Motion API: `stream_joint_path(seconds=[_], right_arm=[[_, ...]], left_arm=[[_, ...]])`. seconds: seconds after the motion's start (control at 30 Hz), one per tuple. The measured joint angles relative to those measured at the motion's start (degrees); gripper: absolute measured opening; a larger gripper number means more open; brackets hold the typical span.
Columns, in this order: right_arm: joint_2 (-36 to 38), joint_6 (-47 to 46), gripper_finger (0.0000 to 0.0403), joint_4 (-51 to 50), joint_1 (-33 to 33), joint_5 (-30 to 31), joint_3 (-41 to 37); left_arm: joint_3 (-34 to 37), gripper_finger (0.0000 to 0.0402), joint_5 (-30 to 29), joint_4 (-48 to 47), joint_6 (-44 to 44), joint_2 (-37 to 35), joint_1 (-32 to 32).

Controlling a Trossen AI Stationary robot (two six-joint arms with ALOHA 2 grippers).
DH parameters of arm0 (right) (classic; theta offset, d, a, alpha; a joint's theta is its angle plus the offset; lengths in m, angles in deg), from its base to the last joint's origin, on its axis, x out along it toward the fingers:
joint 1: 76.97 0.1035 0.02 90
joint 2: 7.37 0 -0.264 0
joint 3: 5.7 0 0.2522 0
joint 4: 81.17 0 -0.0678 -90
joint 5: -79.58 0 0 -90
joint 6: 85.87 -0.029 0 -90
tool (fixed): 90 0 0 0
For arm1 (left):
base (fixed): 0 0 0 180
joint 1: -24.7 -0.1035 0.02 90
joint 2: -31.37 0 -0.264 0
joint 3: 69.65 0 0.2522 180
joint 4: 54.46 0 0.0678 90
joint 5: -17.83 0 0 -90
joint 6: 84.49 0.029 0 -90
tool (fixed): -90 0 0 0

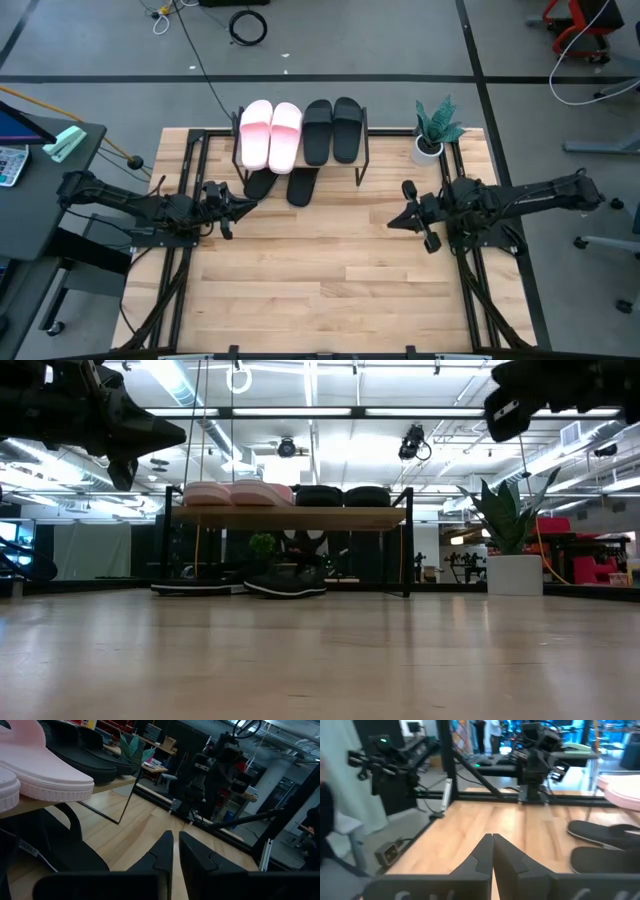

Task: Pick and place slides into the shelf
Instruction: Return to Home Position

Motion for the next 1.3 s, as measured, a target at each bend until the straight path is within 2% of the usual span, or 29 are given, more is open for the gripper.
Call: stream_joint_path(seconds=[0.1,0.3,0.6,0.73,0.87,1.1,1.3], right_arm=[[2.0,-0.7,0.0014,0.3,-2.5,-3.4,-1.5],[10.6,-0.2,0.0014,-1.3,-6.9,-5.3,-3.8],[21.0,-0.4,0.0014,-0.8,-7.1,-7.6,-9.5],[22.8,-2.0,0.0014,1.0,-7.1,-7.6,-13.5],[23.6,-2.6,0.0014,9.6,-7.1,-7.6,-18.6],[23.3,-2.8,0.0014,9.4,-7.1,-6.8,-18.6],[23.2,-1.9,0.0014,6.9,-7.1,-4.1,-18.9]], left_arm=[[0.0,0.0036,0.0,0.0,0.0,0.0,0.0],[0.0,0.0027,0.0,0.0,0.0,0.0,0.0],[0.0,0.0030,0.0,0.0,0.0,0.0,0.0],[0.0,0.0036,0.0,0.0,0.0,0.0,0.0],[0.0,0.0034,0.0,0.0,0.0,0.0,0.0],[0.0,0.0023,0.0,0.0,0.0,0.0,0.0],[0.0,0.0031,0.0,0.0,0.3,0.0,0.0]])
